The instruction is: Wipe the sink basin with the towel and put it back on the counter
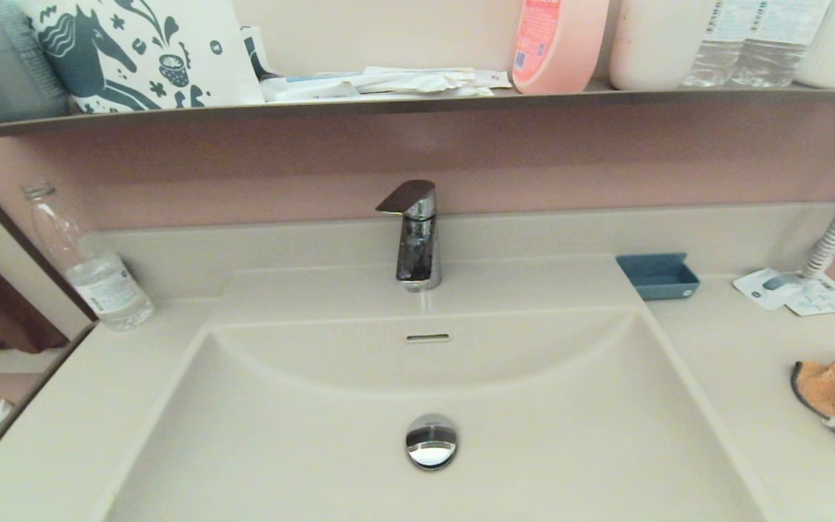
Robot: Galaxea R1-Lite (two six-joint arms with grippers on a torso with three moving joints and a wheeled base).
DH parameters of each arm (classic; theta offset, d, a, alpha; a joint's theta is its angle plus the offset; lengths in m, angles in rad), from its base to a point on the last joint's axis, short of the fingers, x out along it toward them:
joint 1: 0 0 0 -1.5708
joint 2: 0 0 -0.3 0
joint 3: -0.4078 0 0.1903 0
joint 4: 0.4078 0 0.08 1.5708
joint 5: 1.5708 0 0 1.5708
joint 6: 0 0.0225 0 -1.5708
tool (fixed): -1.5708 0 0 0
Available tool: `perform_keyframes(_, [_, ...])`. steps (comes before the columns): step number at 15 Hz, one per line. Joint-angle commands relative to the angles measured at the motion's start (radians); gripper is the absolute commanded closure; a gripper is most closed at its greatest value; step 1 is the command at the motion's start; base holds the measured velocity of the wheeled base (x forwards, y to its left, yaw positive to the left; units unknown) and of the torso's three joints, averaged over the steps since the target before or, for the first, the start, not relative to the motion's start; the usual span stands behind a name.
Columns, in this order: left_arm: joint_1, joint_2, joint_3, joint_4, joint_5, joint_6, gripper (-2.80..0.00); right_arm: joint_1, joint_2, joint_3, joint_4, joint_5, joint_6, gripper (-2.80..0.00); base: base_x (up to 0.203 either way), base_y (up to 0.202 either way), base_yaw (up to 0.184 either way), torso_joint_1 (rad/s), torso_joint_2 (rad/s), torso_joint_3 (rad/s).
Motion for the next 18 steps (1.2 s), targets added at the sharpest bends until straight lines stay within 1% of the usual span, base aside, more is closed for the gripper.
perform_keyframes(1, [0.001, 0.001, 0.000, 0.001, 0.000, 0.000, 0.00, 0.019, -0.206, 0.038, 0.027, 0.007, 0.001, 0.00, 0.000, 0.000, 0.000, 0.000, 0.00, 0.000])
perform_keyframes(3, [0.001, 0.001, 0.000, 0.000, 0.000, 0.000, 0.00, 0.051, -0.384, 0.107, 0.071, 0.012, -0.002, 0.00, 0.000, 0.000, 0.000, 0.000, 0.00, 0.000])
perform_keyframes(7, [0.001, 0.001, 0.000, 0.000, 0.000, 0.000, 0.00, 0.103, -0.668, 0.263, 0.128, 0.011, -0.005, 0.00, 0.000, 0.000, 0.000, 0.000, 0.00, 0.000])
perform_keyframes(9, [0.000, 0.001, 0.000, 0.000, 0.000, 0.000, 0.00, 0.141, -0.767, 0.331, 0.139, 0.010, -0.006, 0.00, 0.000, 0.000, 0.000, 0.000, 0.00, 0.000])
perform_keyframes(11, [0.000, 0.001, 0.000, 0.000, 0.000, 0.000, 0.00, 0.177, -0.860, 0.409, 0.120, 0.011, -0.008, 0.00, 0.000, 0.000, 0.000, 0.000, 0.00, 0.000])
perform_keyframes(12, [0.001, 0.001, 0.000, 0.000, 0.000, 0.000, 0.00, 0.182, -0.897, 0.460, 0.078, 0.011, -0.009, 0.00, 0.000, 0.000, 0.000, 0.000, 0.00, 0.000])
perform_keyframes(13, [0.000, 0.001, 0.000, 0.000, 0.000, 0.000, 0.00, 0.183, -0.933, 0.526, 0.005, 0.010, -0.010, 0.00, 0.000, 0.000, 0.000, 0.000, 0.00, 0.000])
perform_keyframes(15, [0.000, 0.001, 0.002, 0.000, 0.003, -0.004, 0.00, 0.184, -0.975, 0.686, -0.204, 0.000, -0.014, 0.00, 0.000, 0.000, 0.000, 0.000, 0.00, 0.000])
perform_keyframes(18, [0.001, 0.001, 0.001, 0.000, 0.003, -0.004, 0.00, 0.184, -0.989, 0.936, -0.494, -0.058, -0.026, 0.00, 0.000, 0.000, 0.000, 0.000, 0.00, 0.000])
